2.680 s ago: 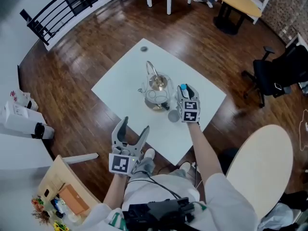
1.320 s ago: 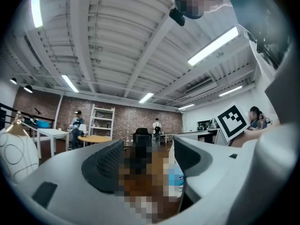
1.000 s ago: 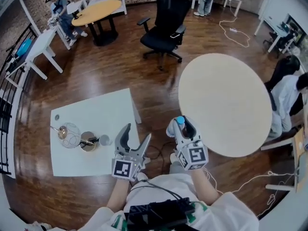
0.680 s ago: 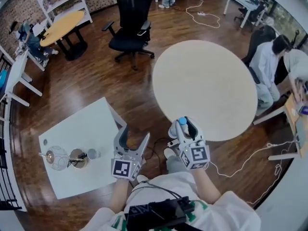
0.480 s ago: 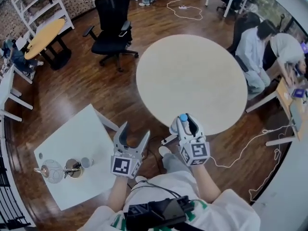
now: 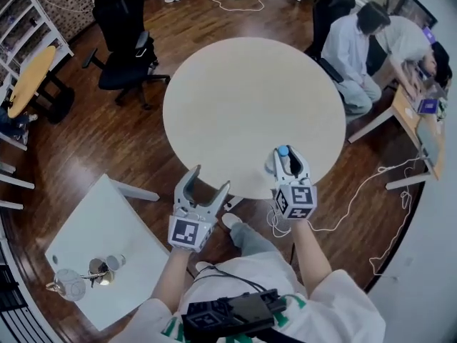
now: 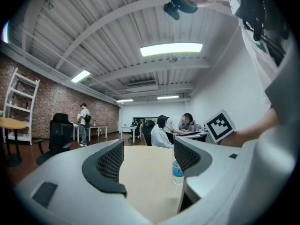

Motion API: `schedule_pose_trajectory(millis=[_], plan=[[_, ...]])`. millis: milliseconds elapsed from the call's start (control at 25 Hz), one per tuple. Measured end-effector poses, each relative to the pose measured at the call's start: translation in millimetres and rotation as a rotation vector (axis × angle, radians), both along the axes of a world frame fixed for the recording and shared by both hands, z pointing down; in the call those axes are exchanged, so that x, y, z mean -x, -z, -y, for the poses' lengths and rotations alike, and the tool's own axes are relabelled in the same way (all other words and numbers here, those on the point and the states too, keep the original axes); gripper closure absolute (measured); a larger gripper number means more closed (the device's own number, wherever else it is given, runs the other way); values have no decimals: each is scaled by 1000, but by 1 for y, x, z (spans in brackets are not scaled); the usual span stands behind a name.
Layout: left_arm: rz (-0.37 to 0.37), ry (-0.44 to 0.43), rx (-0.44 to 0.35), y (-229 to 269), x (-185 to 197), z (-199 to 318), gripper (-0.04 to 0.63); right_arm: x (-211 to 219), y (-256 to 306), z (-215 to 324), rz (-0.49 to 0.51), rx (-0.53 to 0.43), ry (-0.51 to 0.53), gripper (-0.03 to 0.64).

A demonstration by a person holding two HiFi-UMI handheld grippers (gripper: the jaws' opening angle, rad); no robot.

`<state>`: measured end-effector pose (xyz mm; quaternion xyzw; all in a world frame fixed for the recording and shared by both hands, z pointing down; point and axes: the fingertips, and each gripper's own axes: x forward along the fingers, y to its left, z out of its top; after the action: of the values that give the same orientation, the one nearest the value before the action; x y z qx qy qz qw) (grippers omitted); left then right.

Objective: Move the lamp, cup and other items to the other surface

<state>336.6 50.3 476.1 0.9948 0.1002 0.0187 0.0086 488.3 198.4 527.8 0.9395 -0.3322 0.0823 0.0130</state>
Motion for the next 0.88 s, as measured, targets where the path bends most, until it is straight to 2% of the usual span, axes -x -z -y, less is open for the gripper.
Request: schedule_pose_trajectory(millis=[280,440,720,880], plan=[[10,-38,13,-11,-65,-21,256,-89,-29,-11,28,21,-45,456],[20,-58,14,-19,-91,-36,256,-131,-60,-16,42,51,-69,456],[45,-38,36,-30,-108,-49,256,-178,-100,-31,102,62,-111,456],[59,-8,43,-36,-101,-39,256,-184,-103,-27,68,77,-90,456]])
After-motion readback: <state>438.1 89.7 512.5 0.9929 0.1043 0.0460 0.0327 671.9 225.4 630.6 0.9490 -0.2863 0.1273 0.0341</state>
